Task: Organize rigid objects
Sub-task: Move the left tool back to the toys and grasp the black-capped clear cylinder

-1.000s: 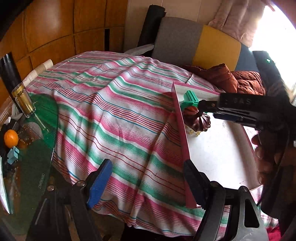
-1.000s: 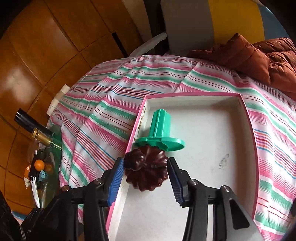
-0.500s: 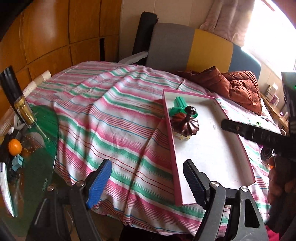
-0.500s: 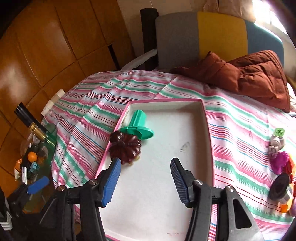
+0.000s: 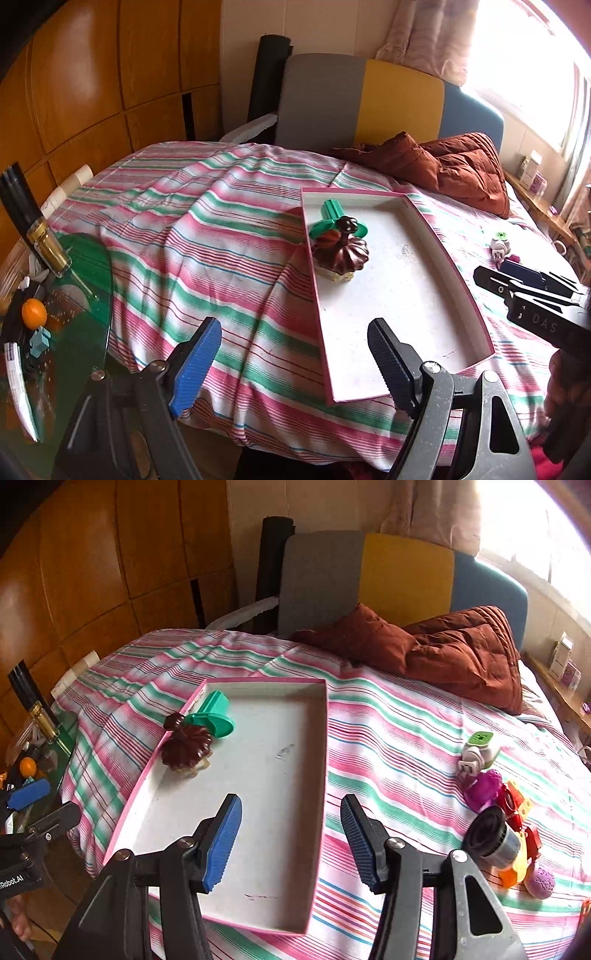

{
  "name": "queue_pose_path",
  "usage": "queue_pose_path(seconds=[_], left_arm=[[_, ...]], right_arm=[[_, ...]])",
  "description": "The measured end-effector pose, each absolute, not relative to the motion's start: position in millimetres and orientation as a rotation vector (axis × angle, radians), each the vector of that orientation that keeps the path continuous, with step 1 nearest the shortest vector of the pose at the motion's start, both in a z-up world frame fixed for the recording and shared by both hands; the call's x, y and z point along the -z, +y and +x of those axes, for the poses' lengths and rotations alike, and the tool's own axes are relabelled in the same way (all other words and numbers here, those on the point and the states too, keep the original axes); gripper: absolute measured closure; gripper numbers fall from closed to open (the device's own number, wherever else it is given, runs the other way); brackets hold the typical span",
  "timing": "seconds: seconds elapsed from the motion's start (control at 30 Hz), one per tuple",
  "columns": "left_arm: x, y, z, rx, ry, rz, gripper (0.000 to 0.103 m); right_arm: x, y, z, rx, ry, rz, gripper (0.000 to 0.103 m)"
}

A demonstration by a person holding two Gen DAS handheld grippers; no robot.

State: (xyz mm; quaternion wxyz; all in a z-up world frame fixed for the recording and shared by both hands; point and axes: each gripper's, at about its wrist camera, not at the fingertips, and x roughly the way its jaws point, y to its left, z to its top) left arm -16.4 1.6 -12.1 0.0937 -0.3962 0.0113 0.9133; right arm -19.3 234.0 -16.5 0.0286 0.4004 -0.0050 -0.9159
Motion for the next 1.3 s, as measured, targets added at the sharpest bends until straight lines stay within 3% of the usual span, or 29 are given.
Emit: queue_pose_path(seconds=[0.67,1.3], left_arm=[[12,35,-5,-2.643,0.158,-1.163,0.021],[18,79,1,-2.552,0.285,-1.165,0.021]], right_arm=[[7,364,11,3.095,-0.005,1.314,0.047],[11,473,41,3.276,-0.638,1.322,0.047]])
